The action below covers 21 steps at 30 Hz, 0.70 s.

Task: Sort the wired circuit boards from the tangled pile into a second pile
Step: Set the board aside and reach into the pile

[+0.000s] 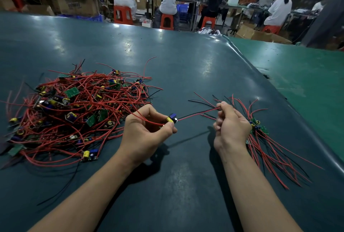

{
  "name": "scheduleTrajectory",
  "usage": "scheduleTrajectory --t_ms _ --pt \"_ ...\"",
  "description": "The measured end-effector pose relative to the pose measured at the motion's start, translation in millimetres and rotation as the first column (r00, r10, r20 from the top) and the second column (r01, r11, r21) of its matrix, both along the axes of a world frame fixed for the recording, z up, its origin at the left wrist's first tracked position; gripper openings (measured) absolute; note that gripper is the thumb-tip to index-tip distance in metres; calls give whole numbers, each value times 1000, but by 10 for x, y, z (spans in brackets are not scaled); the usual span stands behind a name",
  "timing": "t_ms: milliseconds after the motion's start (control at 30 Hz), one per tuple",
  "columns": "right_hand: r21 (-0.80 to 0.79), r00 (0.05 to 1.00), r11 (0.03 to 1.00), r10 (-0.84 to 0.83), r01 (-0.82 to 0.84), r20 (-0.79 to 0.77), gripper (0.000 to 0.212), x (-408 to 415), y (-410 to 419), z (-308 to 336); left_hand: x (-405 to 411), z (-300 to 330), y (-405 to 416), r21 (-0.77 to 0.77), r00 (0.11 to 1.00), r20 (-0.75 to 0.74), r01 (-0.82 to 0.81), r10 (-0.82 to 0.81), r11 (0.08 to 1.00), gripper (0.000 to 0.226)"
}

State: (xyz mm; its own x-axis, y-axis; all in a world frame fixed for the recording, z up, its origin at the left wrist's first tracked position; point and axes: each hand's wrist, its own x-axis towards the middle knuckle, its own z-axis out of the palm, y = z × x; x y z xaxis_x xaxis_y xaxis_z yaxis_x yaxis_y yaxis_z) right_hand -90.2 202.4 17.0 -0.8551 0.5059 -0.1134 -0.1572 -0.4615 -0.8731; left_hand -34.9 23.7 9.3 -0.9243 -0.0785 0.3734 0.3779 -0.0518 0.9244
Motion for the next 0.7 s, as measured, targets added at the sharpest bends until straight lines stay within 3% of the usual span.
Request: scheduleTrajectory --t_ms 200,467,700 --pt "-95 998 995 -35 40 56 23 -22 82 20 -37 34 -37 63 986 -17 -165 166 984 14" --pt "105 999 993 49 -50 12 26 26 -140 -26 -57 -37 -8 -119 977 -83 -206 197 971 20" --pt "90 992 988 123 -124 19 27 50 -122 -2 -54 -25 -33 -162 967 -112 -245 229 956 25"
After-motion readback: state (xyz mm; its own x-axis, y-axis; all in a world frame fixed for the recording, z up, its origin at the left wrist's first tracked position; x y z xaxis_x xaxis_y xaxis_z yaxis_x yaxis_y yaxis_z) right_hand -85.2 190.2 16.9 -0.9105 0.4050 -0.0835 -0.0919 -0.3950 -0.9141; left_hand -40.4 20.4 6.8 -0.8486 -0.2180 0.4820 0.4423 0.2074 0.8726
